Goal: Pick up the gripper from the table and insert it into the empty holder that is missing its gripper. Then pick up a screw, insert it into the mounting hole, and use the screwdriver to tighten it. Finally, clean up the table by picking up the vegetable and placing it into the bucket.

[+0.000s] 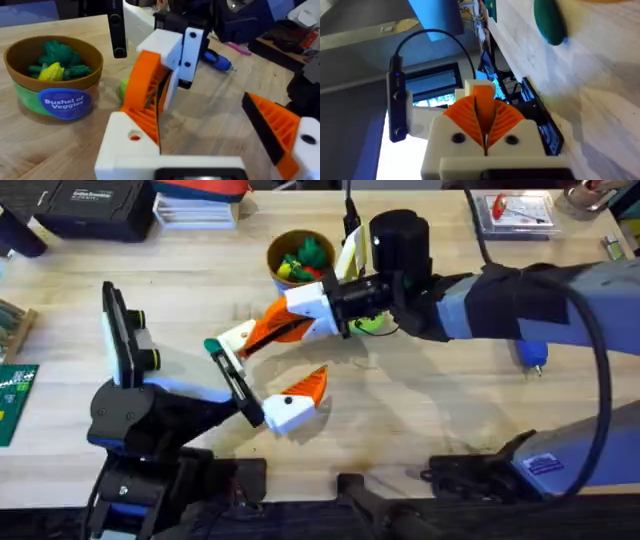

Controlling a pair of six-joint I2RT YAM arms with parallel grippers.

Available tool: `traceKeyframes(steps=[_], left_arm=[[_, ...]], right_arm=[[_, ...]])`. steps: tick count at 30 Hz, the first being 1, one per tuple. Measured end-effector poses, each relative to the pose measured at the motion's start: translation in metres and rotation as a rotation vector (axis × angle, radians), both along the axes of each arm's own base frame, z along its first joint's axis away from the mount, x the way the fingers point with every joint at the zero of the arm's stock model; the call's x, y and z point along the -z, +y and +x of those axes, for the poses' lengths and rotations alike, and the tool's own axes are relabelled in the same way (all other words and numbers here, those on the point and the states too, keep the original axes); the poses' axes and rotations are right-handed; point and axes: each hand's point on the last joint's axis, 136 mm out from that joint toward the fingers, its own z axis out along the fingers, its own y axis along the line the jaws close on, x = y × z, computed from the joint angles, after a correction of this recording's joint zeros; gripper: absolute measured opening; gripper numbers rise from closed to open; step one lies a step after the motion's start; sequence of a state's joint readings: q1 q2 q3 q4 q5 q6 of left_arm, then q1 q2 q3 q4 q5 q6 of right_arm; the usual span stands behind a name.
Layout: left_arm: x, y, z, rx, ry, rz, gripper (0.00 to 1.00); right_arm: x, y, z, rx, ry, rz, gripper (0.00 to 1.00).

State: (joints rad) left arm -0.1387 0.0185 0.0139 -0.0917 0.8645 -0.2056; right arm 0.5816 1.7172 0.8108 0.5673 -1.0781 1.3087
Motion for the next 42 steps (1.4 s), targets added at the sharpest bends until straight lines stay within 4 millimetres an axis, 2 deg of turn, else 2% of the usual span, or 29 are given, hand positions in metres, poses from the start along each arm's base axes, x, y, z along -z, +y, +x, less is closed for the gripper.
traceKeyframes(steps=[5,20,33,42], left_arm=[[0.000,0.000,0.000,0.002,-0.001,0.001,0.986],[0.000,0.004,0.005,-0.032,0.006,-0.001,0.986],[0.000,0.001,0.000,-0.002,-0.005,0.005,0.986],[-0.001,-0.003,-0.006,0.039,-0.039,0.018,0.986]], right_arm=[[0.000,0.005,-0.004,-0.008,-0.009,-0.002,0.008],[0.003,0.012,0.000,0.033,-0.048,-0.019,0.013],[0.003,0.014,-0.003,0.015,-0.101,-0.014,0.214],[0.003,0.007,-0.007,-0.033,-0.080,0.007,0.362]])
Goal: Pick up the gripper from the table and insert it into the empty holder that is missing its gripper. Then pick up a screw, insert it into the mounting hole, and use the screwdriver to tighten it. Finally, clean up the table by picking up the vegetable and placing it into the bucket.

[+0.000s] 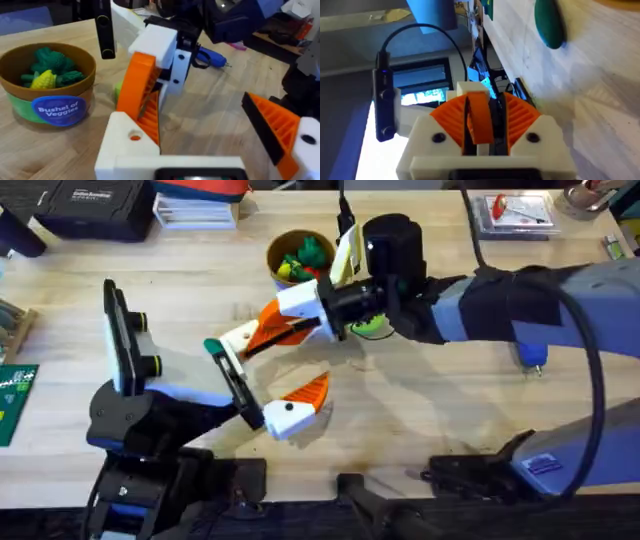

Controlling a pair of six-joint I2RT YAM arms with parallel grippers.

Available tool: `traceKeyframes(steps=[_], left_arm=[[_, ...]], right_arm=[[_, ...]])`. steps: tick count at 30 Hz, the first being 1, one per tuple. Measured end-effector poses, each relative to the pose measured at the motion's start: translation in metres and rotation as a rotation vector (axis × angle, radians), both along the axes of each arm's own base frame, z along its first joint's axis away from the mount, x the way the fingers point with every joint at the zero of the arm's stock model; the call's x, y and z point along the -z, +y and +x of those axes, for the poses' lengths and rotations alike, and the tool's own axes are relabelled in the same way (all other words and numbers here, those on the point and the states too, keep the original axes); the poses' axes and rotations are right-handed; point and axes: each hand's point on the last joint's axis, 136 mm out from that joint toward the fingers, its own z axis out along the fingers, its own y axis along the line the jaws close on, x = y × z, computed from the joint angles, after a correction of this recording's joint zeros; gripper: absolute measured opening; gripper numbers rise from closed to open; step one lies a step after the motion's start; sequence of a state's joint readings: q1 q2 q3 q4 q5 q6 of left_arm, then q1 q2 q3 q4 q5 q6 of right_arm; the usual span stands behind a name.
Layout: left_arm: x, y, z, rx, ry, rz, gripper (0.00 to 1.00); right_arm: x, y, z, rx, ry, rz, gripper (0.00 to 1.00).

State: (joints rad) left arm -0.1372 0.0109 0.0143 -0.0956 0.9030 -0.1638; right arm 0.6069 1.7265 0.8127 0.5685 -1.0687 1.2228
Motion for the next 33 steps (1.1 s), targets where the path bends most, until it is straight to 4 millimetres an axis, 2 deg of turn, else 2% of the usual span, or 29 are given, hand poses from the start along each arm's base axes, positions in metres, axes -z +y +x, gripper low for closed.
traceKeyframes(steps=[5,11,19,22,24,25,26,33], left_arm=[[0.000,-0.002,-0.004,0.024,-0.006,0.003,0.986],[0.000,-0.005,-0.008,0.055,-0.018,0.009,0.986],[0.000,-0.012,-0.020,0.132,-0.011,0.002,0.985],[0.000,-0.012,-0.022,0.140,-0.011,0.002,0.985],[0.000,-0.013,-0.023,0.145,-0.010,0.001,0.985],[0.000,-0.013,-0.023,0.147,-0.010,0.001,0.987],[0.000,-0.013,-0.023,0.147,-0.010,0.001,0.986],[0.000,-0.013,-0.023,0.150,-0.009,0.001,0.986]], right_arm=[[0.000,-0.003,-0.002,-0.024,0.015,0.010,0.375],[0.000,-0.009,-0.003,-0.048,0.036,0.020,0.516],[-0.004,-0.018,0.004,-0.044,0.034,0.038,0.540],[-0.004,-0.023,0.009,-0.031,0.034,0.040,0.647],[-0.004,-0.026,0.013,-0.020,0.025,0.042,0.817],[-0.004,-0.027,0.016,-0.014,0.015,0.044,0.947],[-0.004,-0.029,0.019,-0.004,0.005,0.044,0.983],[-0.001,-0.050,0.053,0.109,-0.095,0.033,0.994]])
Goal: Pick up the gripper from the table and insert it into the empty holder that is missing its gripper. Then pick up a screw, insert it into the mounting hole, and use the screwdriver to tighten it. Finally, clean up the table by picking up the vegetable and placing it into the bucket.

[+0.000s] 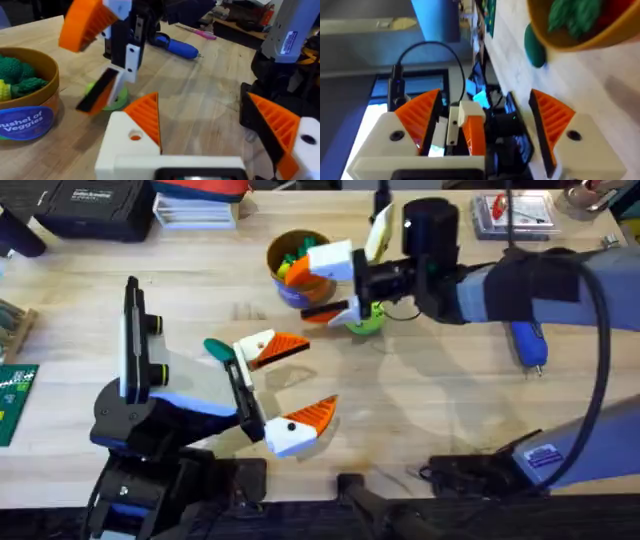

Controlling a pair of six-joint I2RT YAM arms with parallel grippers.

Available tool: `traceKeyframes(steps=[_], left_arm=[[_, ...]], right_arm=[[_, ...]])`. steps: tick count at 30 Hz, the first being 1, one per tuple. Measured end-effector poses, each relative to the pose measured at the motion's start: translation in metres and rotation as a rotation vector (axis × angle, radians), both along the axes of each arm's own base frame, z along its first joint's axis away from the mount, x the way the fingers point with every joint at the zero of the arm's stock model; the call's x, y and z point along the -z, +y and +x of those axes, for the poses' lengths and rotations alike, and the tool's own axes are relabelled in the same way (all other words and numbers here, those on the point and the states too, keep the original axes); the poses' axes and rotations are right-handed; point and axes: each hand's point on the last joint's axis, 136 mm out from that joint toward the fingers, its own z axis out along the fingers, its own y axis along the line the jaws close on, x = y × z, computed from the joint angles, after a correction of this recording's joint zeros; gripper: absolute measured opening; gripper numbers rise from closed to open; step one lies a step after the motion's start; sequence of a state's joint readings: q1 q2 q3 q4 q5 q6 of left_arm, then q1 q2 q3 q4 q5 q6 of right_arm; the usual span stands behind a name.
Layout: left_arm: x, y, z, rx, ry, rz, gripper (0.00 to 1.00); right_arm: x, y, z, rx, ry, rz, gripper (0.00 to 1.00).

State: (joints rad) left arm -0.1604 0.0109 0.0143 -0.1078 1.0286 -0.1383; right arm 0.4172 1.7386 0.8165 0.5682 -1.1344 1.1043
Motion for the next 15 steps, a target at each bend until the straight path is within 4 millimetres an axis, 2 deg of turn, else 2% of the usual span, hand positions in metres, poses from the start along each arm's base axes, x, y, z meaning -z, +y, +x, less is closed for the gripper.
traceKeyframes(steps=[6,12,15], left_arm=[[0.000,0.000,0.000,0.000,0.000,0.000,0.985],[0.000,0.000,0.000,0.000,0.000,0.000,0.985],[0.000,0.000,0.000,0.000,0.000,0.000,0.985]], right_arm=[[-0.006,-0.030,0.040,0.141,-0.085,-0.047,0.994],[-0.026,-0.065,0.062,0.266,-0.152,-0.165,0.995],[-0.037,-0.082,0.065,0.320,-0.201,-0.276,0.994]])
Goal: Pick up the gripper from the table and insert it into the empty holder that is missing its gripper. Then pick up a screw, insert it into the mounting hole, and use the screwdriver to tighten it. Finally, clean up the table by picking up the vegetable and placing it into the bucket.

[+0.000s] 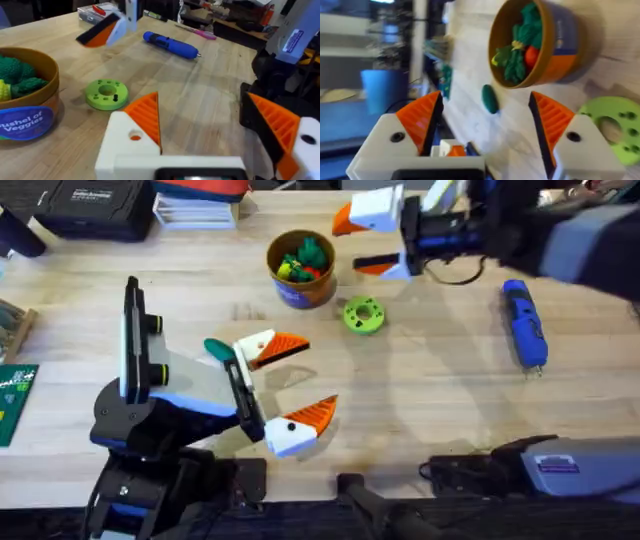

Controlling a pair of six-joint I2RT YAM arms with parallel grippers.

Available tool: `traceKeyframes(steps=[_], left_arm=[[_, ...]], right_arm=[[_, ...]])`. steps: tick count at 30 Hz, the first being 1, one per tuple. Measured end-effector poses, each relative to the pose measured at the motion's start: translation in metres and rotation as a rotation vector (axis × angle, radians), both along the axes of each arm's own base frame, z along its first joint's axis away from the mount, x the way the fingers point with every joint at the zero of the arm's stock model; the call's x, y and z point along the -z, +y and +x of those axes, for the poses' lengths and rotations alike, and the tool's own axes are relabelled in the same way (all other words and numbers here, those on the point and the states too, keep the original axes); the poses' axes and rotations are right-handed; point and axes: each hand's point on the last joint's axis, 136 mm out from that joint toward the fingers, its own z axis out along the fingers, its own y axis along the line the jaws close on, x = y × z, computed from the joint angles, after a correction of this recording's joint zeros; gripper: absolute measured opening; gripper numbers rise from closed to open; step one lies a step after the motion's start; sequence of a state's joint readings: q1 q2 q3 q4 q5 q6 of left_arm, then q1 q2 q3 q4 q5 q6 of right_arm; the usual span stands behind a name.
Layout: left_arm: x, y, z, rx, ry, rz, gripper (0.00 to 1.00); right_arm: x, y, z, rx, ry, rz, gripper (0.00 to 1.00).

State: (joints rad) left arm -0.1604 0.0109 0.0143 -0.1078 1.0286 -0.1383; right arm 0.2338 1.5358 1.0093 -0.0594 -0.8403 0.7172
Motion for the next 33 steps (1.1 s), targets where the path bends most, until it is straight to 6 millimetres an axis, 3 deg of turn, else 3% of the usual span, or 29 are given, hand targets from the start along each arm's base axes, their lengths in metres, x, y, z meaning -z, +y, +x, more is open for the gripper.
traceKeyframes(steps=[7,14,24,33], left_arm=[[0.000,0.000,0.000,0.000,0.000,0.000,0.985],[0.000,0.000,0.000,0.000,0.000,0.000,0.985],[0.000,0.000,0.000,0.000,0.000,0.000,0.985],[0.000,0.000,0.000,0.000,0.000,0.000,0.985]], right_arm=[[-0.020,-0.030,-0.015,0.093,-0.207,-0.418,0.994],[0.005,-0.028,-0.041,-0.017,-0.350,-0.799,0.995],[0.025,-0.035,-0.037,-0.048,-0.352,-0.920,0.996],[0.066,-0.028,-0.050,-0.157,-0.214,-0.924,0.995]])
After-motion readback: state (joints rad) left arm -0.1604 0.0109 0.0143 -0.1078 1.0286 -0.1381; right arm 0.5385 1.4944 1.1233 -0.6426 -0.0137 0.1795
